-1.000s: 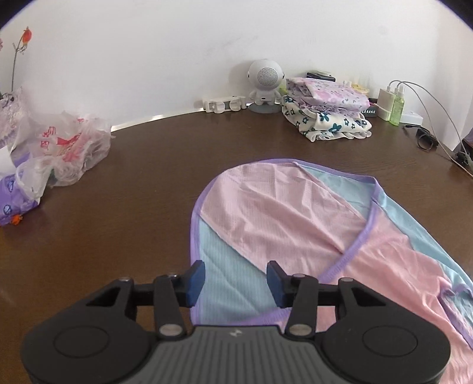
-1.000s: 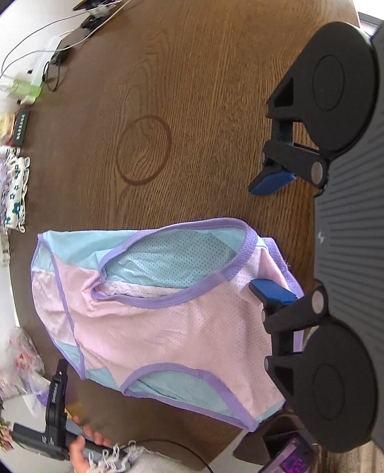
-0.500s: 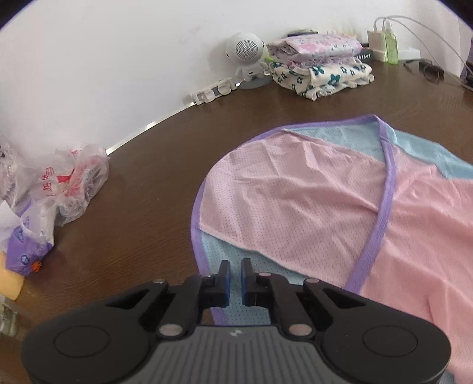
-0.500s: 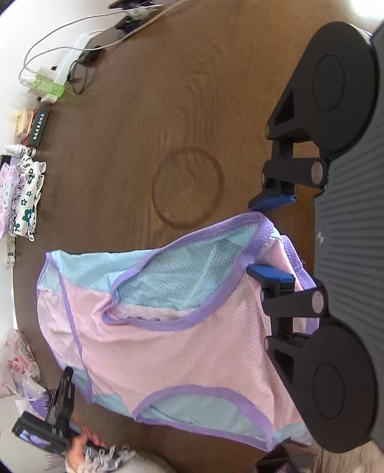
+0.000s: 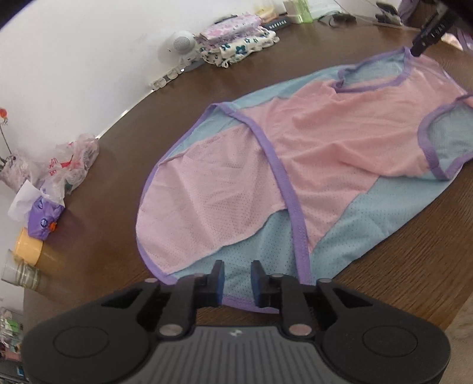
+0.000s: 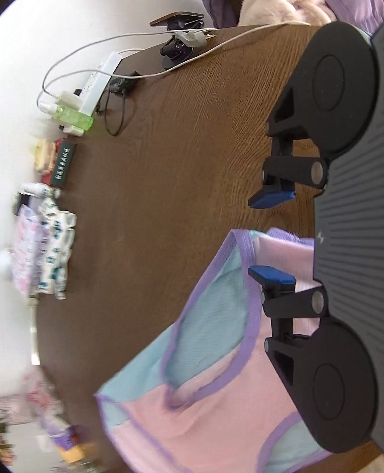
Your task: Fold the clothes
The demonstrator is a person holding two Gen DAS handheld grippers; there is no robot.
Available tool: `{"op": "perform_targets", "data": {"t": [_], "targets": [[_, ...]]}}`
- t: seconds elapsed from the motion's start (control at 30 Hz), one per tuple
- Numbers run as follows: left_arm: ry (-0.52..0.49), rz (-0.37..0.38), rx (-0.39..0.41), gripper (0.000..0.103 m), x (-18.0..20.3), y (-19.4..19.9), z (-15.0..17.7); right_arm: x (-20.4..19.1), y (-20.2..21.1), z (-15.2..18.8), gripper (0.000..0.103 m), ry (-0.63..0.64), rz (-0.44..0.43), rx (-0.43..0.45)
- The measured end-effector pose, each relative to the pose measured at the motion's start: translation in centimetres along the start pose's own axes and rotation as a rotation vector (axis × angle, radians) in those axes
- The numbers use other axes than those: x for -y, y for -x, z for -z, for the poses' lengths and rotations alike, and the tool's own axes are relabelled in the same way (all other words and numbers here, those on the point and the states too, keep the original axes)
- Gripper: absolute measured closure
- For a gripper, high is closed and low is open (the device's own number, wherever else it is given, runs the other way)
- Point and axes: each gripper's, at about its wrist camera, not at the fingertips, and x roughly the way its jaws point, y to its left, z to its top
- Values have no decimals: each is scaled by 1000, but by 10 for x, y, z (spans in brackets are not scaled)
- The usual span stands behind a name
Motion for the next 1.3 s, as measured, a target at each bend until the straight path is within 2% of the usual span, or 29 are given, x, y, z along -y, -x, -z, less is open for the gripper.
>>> {"op": "perform_targets", "data": {"t": [0.07,0.17,0.27,0.37,0.43,0.5,0.57,0.6,0.77,0.9,0.93,0.97,1.03,1.1,1.17,1.2,1.27,1.3], "targets": [[44,-12,30,80,-13,-1,-7,-5,23,12,59,-22,-46,53],[108,-32,76,80,-33,-11,-20,-23,49,40,59,-30,-134,84],[164,-27,71,80,-53,-44,-30,-46,57,73,59,-45,-176,84],[184,-19,50,80,-64,-69,-34,-68,56,98,59,-50,-173,98],[167,-16,70,82,-65,-75,-32,-81,54,108,59,-30,-156,105],[162,-19,57,90,-64,-73,-28,-92,48,114,59,-1,-124,96],[153,-23,30,99,-58,-69,-25,-97,41,116,71,29,-80,84],[134,-32,23,102,-52,-66,-23,-96,40,116,73,44,-56,87],[10,-119,-8,103,-16,-40,2,-63,34,109,74,25,-28,56],[-8,-98,-17,103,2,-12,24,-35,26,99,69,3,-13,30],[-1,-87,-16,103,4,-6,27,-31,25,96,69,-2,-16,19],[15,-85,-8,93,3,-2,30,-29,26,94,69,-8,-26,15],[73,-94,48,89,-6,8,31,-26,32,91,69,-24,-61,23],[128,-83,89,85,-19,13,26,-25,44,87,68,-63,-137,66],[180,-45,108,81,-34,7,17,-22,51,78,62,-110,-206,119],[203,-28,109,81,-39,2,10,-21,51,73,61,-128,-224,142],[236,-13,91,84,-46,-15,-3,-22,42,63,60,-132,-173,160],[249,-16,74,93,-49,-26,-8,-23,34,59,60,-128,-135,153]]}}
